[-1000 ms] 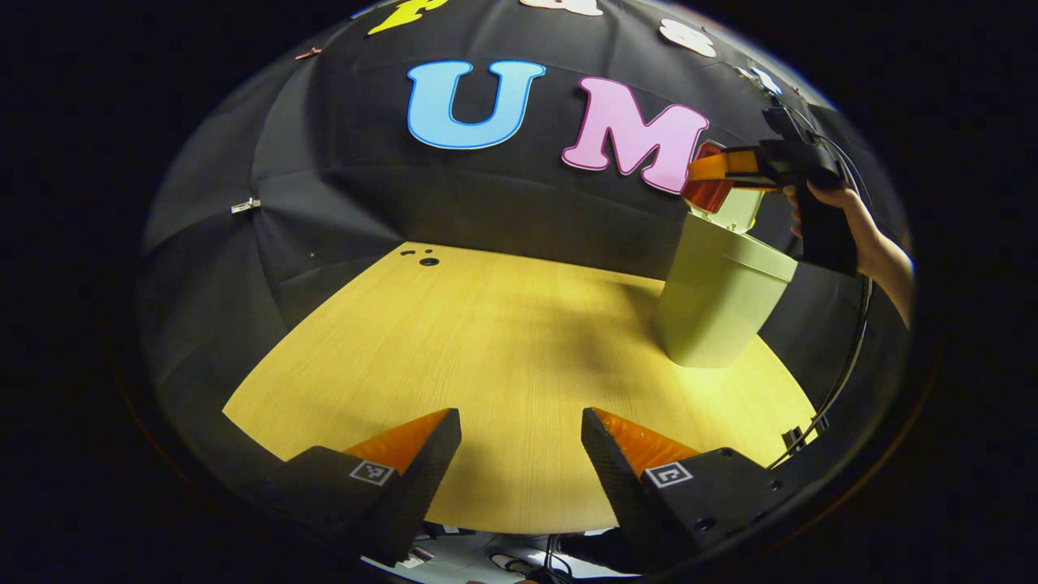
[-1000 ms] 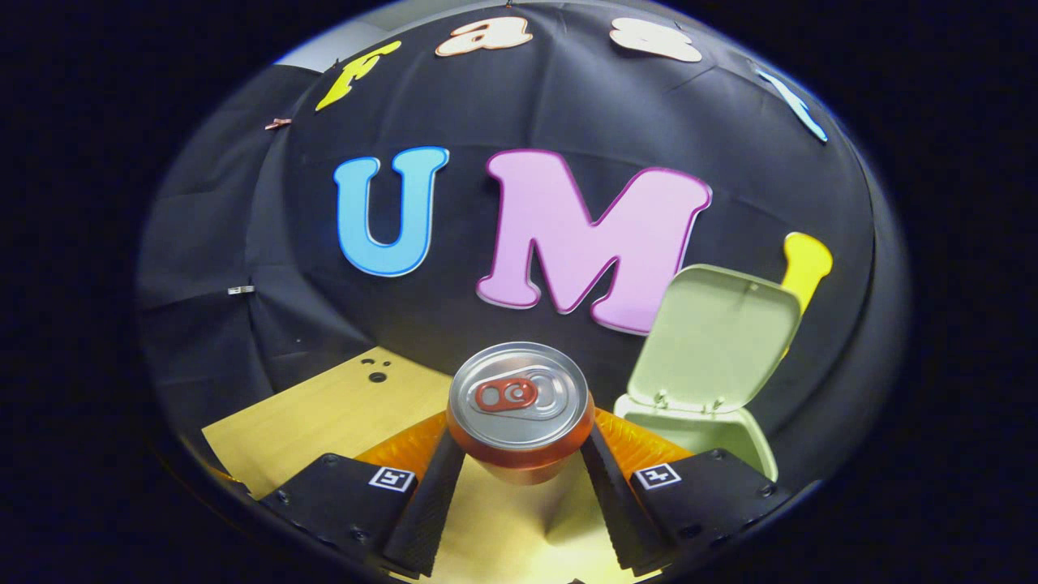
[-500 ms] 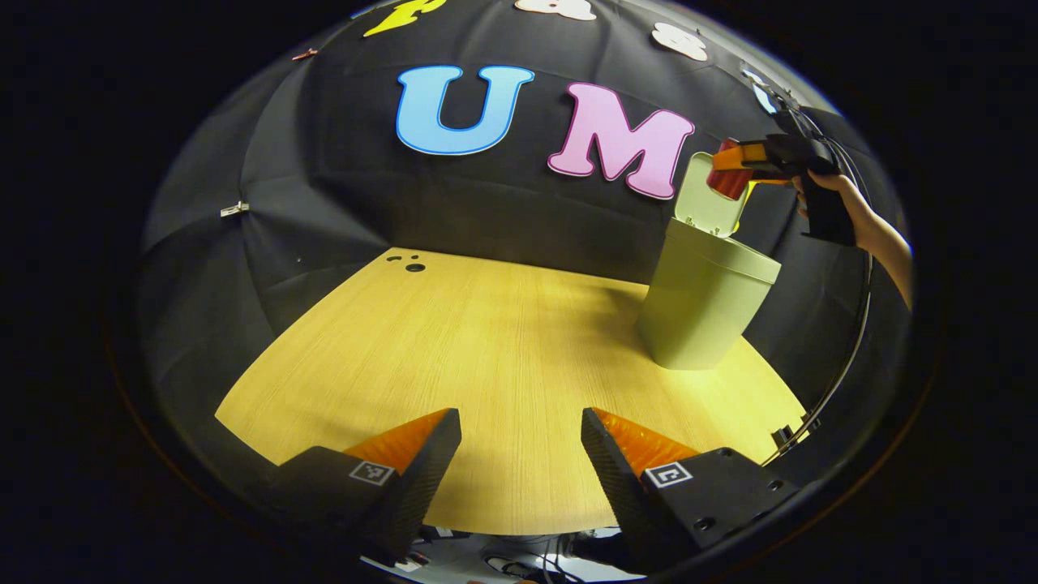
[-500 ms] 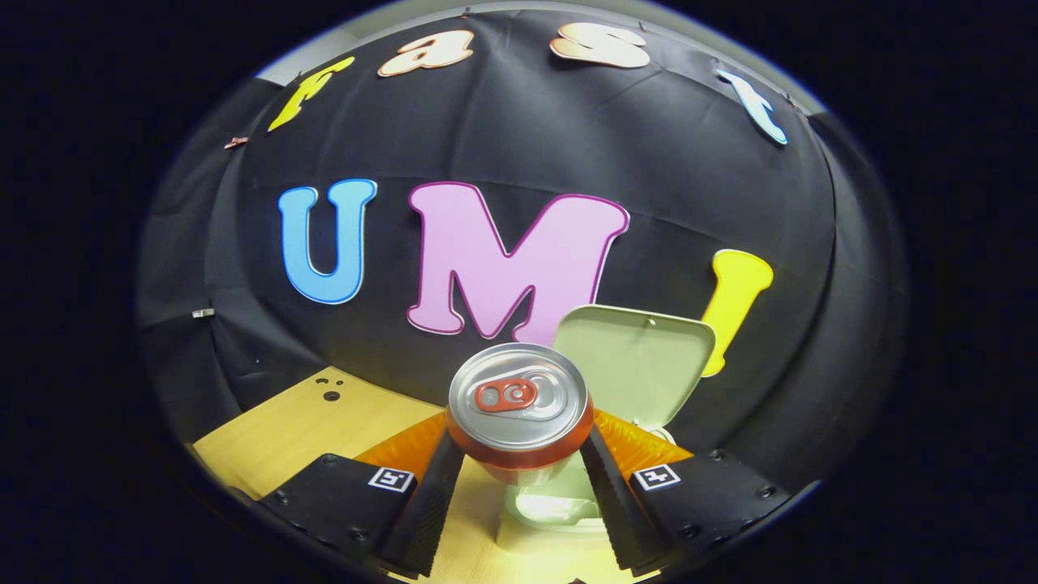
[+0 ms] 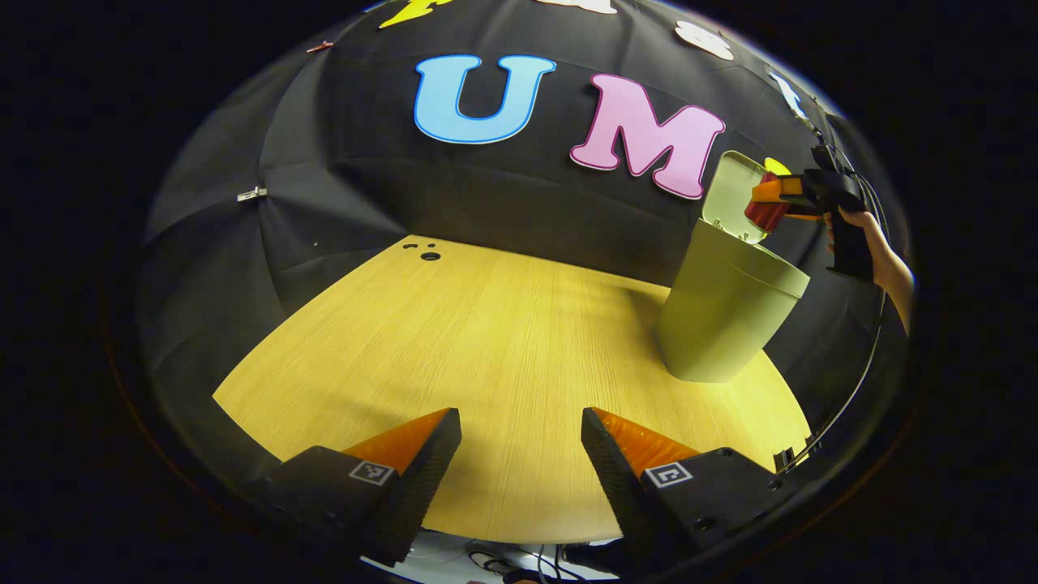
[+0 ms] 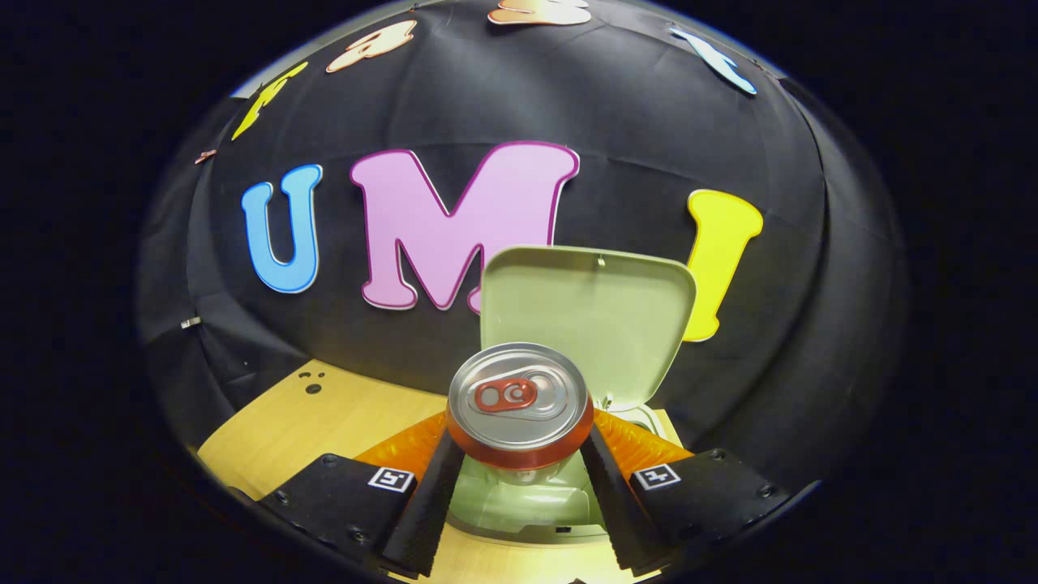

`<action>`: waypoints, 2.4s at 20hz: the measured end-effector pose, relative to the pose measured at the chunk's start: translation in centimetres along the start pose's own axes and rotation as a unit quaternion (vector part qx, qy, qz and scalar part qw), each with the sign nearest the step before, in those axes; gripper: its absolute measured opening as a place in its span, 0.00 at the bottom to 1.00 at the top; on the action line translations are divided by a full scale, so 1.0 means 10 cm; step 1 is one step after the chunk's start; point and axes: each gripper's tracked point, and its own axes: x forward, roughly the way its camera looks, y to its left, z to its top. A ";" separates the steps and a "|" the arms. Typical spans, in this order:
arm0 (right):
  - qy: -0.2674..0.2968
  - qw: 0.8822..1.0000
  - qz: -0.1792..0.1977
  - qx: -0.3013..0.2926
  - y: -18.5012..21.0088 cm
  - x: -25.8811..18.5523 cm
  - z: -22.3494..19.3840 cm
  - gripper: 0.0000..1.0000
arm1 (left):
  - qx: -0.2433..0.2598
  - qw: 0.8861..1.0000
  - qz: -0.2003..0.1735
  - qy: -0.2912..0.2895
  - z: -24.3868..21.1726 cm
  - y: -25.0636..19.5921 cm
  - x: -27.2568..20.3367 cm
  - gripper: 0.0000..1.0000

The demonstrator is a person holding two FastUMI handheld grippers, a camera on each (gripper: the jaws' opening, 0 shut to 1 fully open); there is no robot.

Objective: Press the lid of the desktop garbage bin to open it, pick up the crumpled paper on the desktop and throw it into the bin, then pick up the pop can on the desktop and drop it into the bin, and finally close the garbage bin lid.

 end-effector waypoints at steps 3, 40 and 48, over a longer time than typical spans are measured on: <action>0.019 1.000 0.004 0.002 -0.07 0.13 -0.17 0.83 | 0.002 1.000 0.006 -0.001 0.05 -0.13 0.05 0.96; -0.130 0.991 0.024 0.031 -0.38 0.04 1.65 0.98 | 0.060 0.997 0.017 -0.040 0.39 -0.82 -0.29 0.96; -0.107 0.993 -0.012 0.051 -0.79 0.66 1.68 0.97 | 0.011 0.997 0.065 -0.045 0.40 -0.63 -0.33 0.96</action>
